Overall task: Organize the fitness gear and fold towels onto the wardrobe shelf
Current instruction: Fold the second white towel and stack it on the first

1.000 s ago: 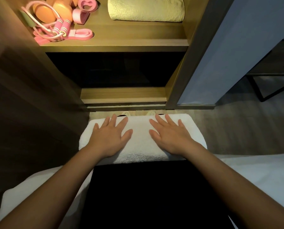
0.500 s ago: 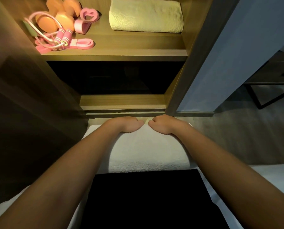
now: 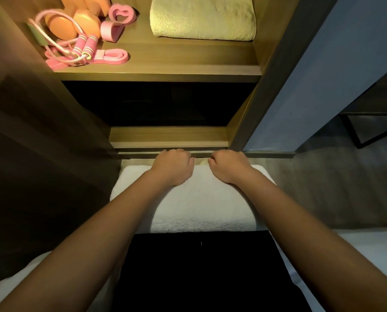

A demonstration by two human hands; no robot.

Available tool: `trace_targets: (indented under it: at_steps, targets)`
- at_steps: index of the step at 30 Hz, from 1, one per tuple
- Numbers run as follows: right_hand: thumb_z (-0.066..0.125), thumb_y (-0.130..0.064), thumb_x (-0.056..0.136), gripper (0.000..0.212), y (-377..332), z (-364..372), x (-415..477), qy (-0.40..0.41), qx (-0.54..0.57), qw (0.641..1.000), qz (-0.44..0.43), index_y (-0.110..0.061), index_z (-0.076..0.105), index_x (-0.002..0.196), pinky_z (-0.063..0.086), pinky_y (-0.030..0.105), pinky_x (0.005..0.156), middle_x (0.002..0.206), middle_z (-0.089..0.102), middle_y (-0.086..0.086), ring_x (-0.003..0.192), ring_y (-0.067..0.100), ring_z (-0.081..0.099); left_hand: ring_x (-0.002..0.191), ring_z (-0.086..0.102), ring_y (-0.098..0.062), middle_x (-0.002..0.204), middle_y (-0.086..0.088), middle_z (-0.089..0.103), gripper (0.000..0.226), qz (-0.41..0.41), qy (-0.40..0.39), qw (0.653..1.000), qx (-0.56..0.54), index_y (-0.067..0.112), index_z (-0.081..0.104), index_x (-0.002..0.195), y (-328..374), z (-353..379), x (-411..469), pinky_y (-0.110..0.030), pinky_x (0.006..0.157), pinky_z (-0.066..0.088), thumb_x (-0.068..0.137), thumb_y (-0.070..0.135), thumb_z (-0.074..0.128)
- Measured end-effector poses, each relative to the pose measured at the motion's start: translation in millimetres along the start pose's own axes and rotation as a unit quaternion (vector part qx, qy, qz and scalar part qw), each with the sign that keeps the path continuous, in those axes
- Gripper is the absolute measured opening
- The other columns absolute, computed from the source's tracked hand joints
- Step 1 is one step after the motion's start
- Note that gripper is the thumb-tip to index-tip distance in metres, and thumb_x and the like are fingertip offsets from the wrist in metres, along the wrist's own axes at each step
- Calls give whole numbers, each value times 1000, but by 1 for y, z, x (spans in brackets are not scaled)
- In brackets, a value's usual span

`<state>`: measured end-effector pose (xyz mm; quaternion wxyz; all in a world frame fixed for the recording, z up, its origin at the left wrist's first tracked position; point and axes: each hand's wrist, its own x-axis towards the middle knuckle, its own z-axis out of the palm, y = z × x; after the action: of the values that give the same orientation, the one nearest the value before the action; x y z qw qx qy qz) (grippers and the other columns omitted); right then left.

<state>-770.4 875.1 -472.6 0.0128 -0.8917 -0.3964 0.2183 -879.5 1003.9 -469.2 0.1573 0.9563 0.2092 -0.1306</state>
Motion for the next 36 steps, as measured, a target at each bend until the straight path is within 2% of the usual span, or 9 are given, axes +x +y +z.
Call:
trace_targets:
  at_steps: [2,4,7,13,18,21,27,33,36]
  targets:
    - [28,-38,101,41,0,0,-23,41,64,997,-25,-19,55,126,36,42,105,135,56,5,119,24,52,132,44,-21,141,-3,52,43,45,47,997,-40,16,55,130,-3,3,-33,-42,113,28,102,33,27]
    - [22,-44,102,51,-5,8,-52,4,62,996,-66,-23,35,147,15,44,118,157,29,-2,144,20,27,143,29,-12,155,3,35,50,63,32,996,-46,22,42,145,-5,10,-67,-38,120,16,102,39,23]
    - [14,-49,102,58,-1,21,-77,-47,0,994,-98,-24,14,155,2,41,120,163,8,-6,150,14,5,147,14,-6,160,8,20,57,72,9,997,-8,26,25,153,-14,19,-93,-33,121,8,101,49,19]
    - [24,-60,97,63,37,19,-119,76,4,990,-117,-26,34,149,12,29,114,156,34,-5,144,15,29,145,27,-19,157,0,31,84,122,58,989,67,23,28,150,-52,16,-130,-38,117,14,86,76,24]
    - [43,-74,84,90,17,37,-140,74,-96,977,-178,-24,17,154,6,47,118,159,23,6,146,28,22,136,40,-34,149,-15,40,100,145,78,971,173,11,33,149,-16,32,-137,-55,111,31,72,64,68]
    - [58,-62,84,99,2,45,-134,72,-134,976,-157,-26,-1,154,2,52,118,161,13,8,147,31,13,116,56,-33,130,-16,58,78,135,118,970,163,8,48,139,0,30,-133,-46,101,43,77,47,72]
    - [56,-40,89,65,4,32,-124,136,-132,970,-153,-21,31,147,34,38,99,137,49,6,120,27,48,103,60,-32,116,-12,63,74,156,141,967,143,9,56,131,-12,18,-129,-42,91,46,70,45,79]
    - [60,-40,86,63,3,30,-123,138,-132,969,-158,-24,37,142,37,36,91,129,54,-1,113,23,52,92,61,-36,106,-15,64,47,169,247,943,147,5,59,123,-47,25,-132,-44,86,45,84,32,66]
    - [59,-40,87,61,5,29,-123,143,-118,969,-162,-24,38,142,38,36,92,130,54,-1,114,23,52,105,58,-35,115,-16,61,67,170,240,942,160,6,56,129,-62,28,-134,-47,96,42,87,57,58]
